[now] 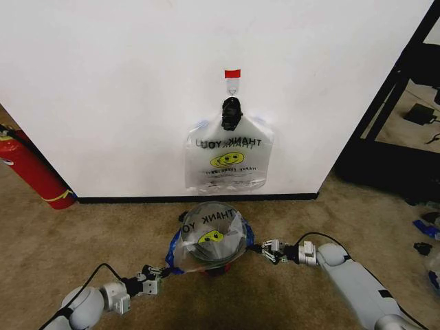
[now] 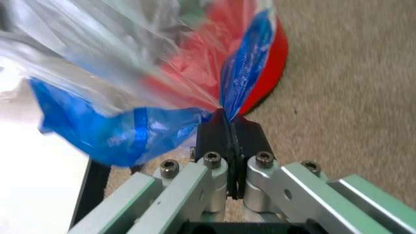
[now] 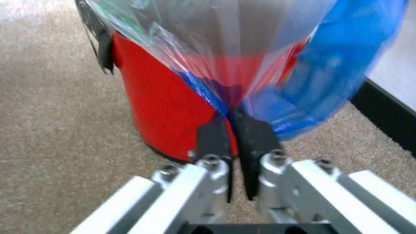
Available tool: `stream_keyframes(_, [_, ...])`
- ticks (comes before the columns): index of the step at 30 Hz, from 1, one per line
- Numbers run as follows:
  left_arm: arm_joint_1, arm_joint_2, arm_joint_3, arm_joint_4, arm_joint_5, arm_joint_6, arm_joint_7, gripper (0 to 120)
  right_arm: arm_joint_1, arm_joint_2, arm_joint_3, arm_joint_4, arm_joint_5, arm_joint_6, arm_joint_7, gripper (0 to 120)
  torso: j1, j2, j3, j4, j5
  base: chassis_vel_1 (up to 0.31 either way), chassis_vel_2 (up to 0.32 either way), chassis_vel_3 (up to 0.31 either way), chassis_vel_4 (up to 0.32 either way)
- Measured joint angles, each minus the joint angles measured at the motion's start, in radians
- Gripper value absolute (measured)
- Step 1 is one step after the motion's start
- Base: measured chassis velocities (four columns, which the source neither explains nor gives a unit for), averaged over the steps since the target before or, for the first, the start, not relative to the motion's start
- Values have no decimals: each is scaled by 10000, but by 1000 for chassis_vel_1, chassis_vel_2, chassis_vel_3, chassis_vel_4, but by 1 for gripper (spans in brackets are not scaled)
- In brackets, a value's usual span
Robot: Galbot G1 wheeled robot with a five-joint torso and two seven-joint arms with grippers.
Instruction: Pick up the garbage bag from the wall and place it over the trash bin.
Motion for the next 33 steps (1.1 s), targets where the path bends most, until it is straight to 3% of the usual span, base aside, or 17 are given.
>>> stream_keyframes(1, [81, 101, -41, -117, -255, -114, 126, 5, -93, -95, 3, 89, 124, 26, -133, 13, 0, 0, 0, -1, 2, 0, 0, 0, 0])
stream_keyframes(6, [182, 290, -260, -301, -389, -435, 644, 19, -227, -316, 165, 181, 234, 70, -686, 26, 0, 0, 0, -1, 1, 0, 0, 0, 0])
stream_keyframes(10, [290, 535, -693, -629, -805, -725, 2077, 38, -565, -817, 438, 609, 657, -62, -1681, 48, 0, 0, 0, -2, 0, 0, 0, 0, 0])
stream_keyframes(12, [302, 557, -759, -669, -839, -747, 2220, 41, -622, -879, 474, 702, 714, -97, -1778, 48, 0, 0, 0, -2, 0, 0, 0, 0, 0])
stream_keyframes(16, [476, 822, -1603, -1150, -1591, -892, 3201, 59, -1301, -1525, 606, 1951, 1897, -600, -2049, 67, 0, 0, 0, -4, 0, 0, 0, 0, 0])
stream_keyframes(18, [523, 860, -1871, -1347, -2019, -842, 3344, 63, -1497, -1676, 600, 2353, 2405, -836, -1933, 71, 0, 0, 0, -3, -1, 0, 0, 0, 0])
stream_keyframes(21, [780, 835, -2690, -2391, -3596, 49, 3161, 78, -2081, -2257, 455, 4097, 4010, -1965, -693, 86, -1, 0, -1, -3, 6, 0, 0, 0, 0])
stream_keyframes(24, [957, 809, -2755, -2753, -4117, 457, 2793, 84, -2244, -2516, 328, 4811, 4568, -2496, 213, 91, -1, 1, -1, -3, 6, 0, 0, 0, 0])
stream_keyframes(25, [1078, 756, -2741, -2980, -4391, 725, 2565, 89, -2306, -2788, 140, 5607, 5002, -3106, 1539, 97, 0, 1, -1, -5, 0, 0, 0, 0, 0])
stream_keyframes(28, [1146, 459, -2529, -3151, -4073, 817, 2451, 99, -1859, -3131, -404, 6647, 5524, -4820, 3776, 100, -1, 0, 0, 0, -1, 0, 0, 0, 0])
stream_keyframes(30, [1147, 414, -2504, -3164, -4002, 811, 2449, 100, -1718, -3152, -488, 6680, 5527, -5055, 3914, 100, -1, 1, 0, -1, -1, 0, 0, 0, 0])
stream_keyframes(33, [1177, 32, -2363, -3291, -3534, 742, 2420, 100, 46, -3068, -1539, 6202, 5496, -7132, 4185, 100, 0, 1, 1, -1, 0, 0, 0, 0, 0])
